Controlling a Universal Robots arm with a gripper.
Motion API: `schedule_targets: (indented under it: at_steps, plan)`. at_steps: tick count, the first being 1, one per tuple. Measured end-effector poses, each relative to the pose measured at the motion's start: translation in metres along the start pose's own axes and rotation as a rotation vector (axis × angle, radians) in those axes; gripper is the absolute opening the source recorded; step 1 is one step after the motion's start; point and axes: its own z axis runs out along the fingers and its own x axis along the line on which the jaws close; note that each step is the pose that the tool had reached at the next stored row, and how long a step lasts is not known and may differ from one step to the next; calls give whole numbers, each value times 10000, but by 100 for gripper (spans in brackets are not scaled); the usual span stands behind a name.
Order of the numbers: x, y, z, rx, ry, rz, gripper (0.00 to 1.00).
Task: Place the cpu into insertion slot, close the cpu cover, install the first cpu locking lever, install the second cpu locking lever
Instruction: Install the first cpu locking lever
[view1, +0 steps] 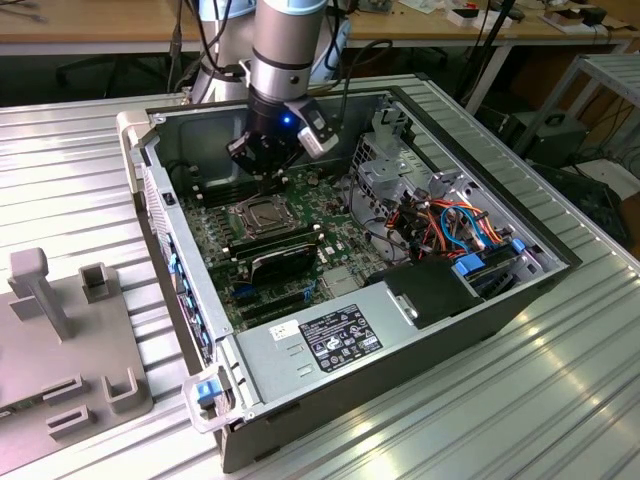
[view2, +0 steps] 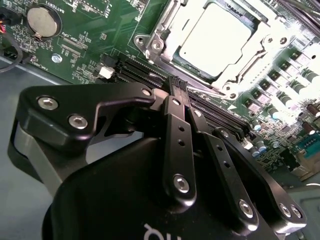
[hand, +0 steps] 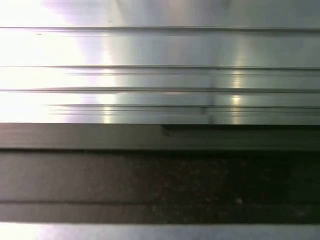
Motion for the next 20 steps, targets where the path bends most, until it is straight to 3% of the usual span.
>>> schedule_targets:
  at_steps: [20]
  plan:
    - [-32,4,66,1,-32,-1,11]
